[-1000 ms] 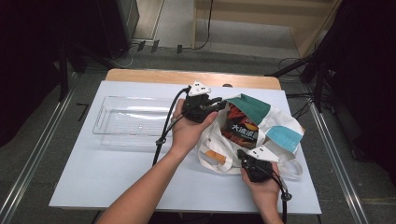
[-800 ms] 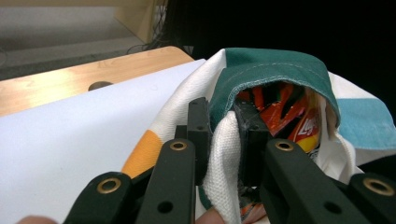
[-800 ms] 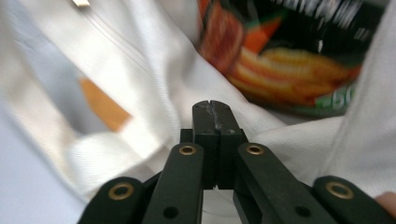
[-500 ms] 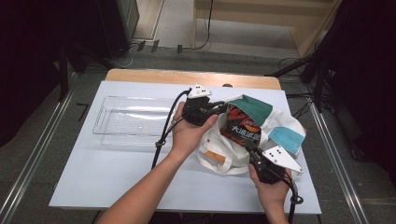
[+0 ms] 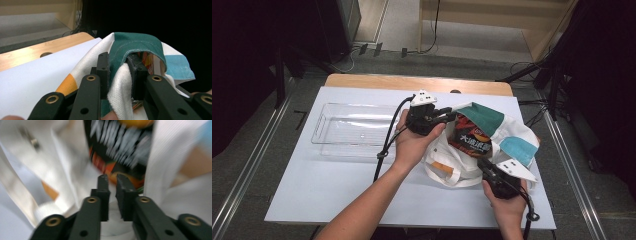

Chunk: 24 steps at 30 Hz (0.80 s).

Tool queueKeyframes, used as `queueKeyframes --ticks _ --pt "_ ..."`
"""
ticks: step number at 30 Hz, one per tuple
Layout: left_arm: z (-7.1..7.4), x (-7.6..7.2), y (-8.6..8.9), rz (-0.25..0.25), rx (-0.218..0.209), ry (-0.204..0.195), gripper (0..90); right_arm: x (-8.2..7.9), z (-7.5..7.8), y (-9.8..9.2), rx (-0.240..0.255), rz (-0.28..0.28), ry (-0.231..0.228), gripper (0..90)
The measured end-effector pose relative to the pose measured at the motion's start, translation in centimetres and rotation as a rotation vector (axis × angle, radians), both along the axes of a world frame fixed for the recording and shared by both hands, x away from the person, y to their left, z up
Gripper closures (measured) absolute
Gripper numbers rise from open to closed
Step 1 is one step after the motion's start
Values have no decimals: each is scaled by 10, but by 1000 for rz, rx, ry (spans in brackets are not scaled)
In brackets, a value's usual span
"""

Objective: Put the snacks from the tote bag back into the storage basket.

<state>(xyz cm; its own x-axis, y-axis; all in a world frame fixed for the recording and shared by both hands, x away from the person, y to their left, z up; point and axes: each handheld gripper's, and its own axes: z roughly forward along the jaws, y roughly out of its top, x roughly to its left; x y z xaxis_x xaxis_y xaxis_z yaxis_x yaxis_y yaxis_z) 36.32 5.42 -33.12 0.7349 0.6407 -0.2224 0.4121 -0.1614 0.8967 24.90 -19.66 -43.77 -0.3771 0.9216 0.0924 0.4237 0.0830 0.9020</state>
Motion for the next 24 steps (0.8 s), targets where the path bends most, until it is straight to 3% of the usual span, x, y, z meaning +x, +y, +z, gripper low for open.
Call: queueKeyframes --ticks 1,3,4,7,9,11,13,16,17,18,19,20,21,22,24 --pt "0 0 0 -1 1 -1 744 0 0 0 0 0 0 797" --pt "0 -1 0 0 -3 -1 740 -16 13 -10 50 -20 -80 772" --pt "-1 -1 0 2 -5 2 739 -21 15 -12 49 -29 -103 764" --pt "-2 -2 -1 3 -8 -3 739 -36 21 -19 34 -128 -183 651" --pt "-2 -3 -2 2 -9 -4 739 -33 20 -22 55 -139 -150 542" --pt "-1 -4 -3 3 -7 -4 740 -19 14 -22 77 -109 -57 489" --pt "0 -5 -4 -2 -8 -7 740 -8 4 -21 90 -122 -17 581" --pt "1 -6 -3 -18 -9 -13 741 -1 -2 -22 83 -136 5 787" --pt "0 -5 -2 -26 -11 -13 742 -2 0 -24 70 -149 -15 858" --pt "0 -5 -2 -27 -13 -11 747 -6 7 -30 60 -181 -72 874" --pt "-1 -4 -1 -26 -15 -13 747 -6 7 -30 60 -181 -72 874" --pt "-2 -3 0 -27 -14 -9 747 -8 12 -34 67 -196 -96 877" --pt "-3 -1 -1 -26 -15 -7 746 -11 23 -42 71 -218 -149 878" --pt "-4 -1 -1 -27 -12 -6 746 -11 23 -42 71 -218 -149 878" --pt "-7 0 -3 -31 -4 -8 748 -11 35 -49 68 -250 -196 880"
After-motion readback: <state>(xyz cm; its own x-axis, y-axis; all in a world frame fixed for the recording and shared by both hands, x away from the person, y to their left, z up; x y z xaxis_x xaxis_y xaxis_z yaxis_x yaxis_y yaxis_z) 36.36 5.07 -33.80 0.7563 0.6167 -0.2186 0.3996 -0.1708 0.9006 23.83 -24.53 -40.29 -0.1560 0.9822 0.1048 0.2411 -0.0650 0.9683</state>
